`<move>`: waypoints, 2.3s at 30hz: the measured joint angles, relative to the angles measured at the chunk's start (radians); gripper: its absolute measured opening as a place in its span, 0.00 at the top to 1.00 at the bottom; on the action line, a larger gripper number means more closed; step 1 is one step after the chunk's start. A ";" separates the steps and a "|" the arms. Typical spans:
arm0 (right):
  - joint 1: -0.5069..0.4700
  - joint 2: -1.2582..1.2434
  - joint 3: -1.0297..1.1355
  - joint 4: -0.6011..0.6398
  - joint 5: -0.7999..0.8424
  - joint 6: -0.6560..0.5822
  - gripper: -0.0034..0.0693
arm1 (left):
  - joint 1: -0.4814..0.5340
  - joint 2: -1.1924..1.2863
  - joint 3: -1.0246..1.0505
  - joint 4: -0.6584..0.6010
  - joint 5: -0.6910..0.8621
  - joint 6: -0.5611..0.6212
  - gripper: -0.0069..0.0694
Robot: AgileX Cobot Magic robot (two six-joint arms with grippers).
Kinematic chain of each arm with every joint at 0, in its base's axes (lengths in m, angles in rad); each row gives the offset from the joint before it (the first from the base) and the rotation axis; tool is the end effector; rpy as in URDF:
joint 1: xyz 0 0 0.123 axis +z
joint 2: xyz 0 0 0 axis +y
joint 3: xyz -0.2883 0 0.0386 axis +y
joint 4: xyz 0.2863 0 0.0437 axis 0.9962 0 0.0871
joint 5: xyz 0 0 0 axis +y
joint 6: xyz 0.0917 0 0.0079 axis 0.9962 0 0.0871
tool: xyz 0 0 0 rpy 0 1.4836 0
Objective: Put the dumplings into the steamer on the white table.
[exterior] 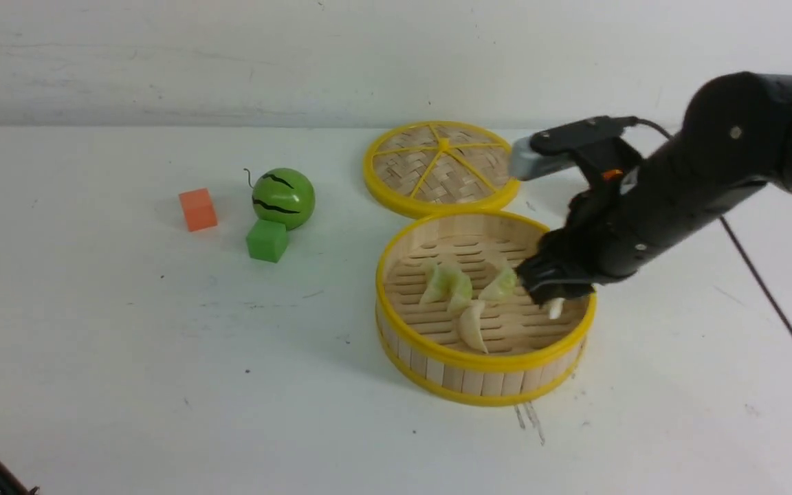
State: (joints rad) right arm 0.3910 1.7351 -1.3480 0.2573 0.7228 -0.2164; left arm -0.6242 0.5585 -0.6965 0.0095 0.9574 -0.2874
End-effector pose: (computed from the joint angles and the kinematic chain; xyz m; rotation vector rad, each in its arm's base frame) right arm 0.3780 0.1726 0.2568 -0.5939 2.5268 0.3545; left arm 0.0993 -0.0707 0.3296 0.3955 2.3125 -0.4496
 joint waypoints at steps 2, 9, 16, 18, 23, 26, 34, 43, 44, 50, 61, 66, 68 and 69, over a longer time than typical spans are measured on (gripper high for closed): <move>0.030 0.033 0.000 0.001 -0.039 0.000 0.63 | 0.000 0.000 0.000 0.000 0.017 0.000 0.79; 0.027 0.130 0.000 -0.012 -0.116 0.098 0.63 | 0.000 -0.044 0.000 -0.001 0.113 0.000 0.79; 0.026 0.180 0.000 -0.026 -0.165 0.174 0.47 | 0.000 -0.285 0.009 -0.001 0.144 -0.022 0.78; 0.026 0.180 -0.001 -0.026 -0.160 0.175 0.43 | 0.000 -0.338 0.020 -0.001 0.144 -0.025 0.78; 0.026 0.099 -0.010 -0.026 -0.076 0.177 0.44 | 0.000 -0.462 0.064 -0.001 0.141 -0.026 0.77; 0.026 0.025 -0.010 -0.019 -0.044 0.177 0.52 | 0.000 -0.472 0.069 0.001 0.133 -0.026 0.77; 0.039 -0.394 0.126 0.020 -0.098 0.112 0.91 | 0.000 -0.476 0.071 0.003 0.119 -0.027 0.76; 0.041 -0.829 0.455 0.024 -0.295 0.099 0.98 | 0.000 -0.476 0.082 -0.010 0.109 -0.028 0.76; 0.041 -0.867 0.483 0.024 -0.304 0.099 0.98 | 0.000 -0.476 0.085 -0.010 0.105 -0.034 0.76; 0.041 -0.993 0.562 0.015 -0.310 0.098 0.98 | 0.000 -0.447 0.145 0.065 -0.145 -0.160 0.76; 0.041 -1.081 0.568 -0.039 -0.112 0.097 0.97 | 0.000 -0.397 0.270 0.127 -0.356 -0.208 0.74; 0.041 -1.081 0.568 -0.035 -0.106 0.097 0.97 | 0.000 -0.397 0.298 0.127 -0.356 -0.208 0.74; 0.041 -1.081 0.568 -0.032 -0.104 0.098 0.97 | 0.000 -0.397 0.307 0.127 -0.356 -0.209 0.74; 0.041 -1.081 0.568 -0.030 -0.104 0.098 0.97 | 0.000 -0.397 0.313 0.127 -0.356 -0.209 0.74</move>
State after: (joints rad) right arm 0.4318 0.6540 -0.7800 0.2270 0.6189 -0.1182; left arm -0.6242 0.1616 -0.3839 0.1369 0.6017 -0.4968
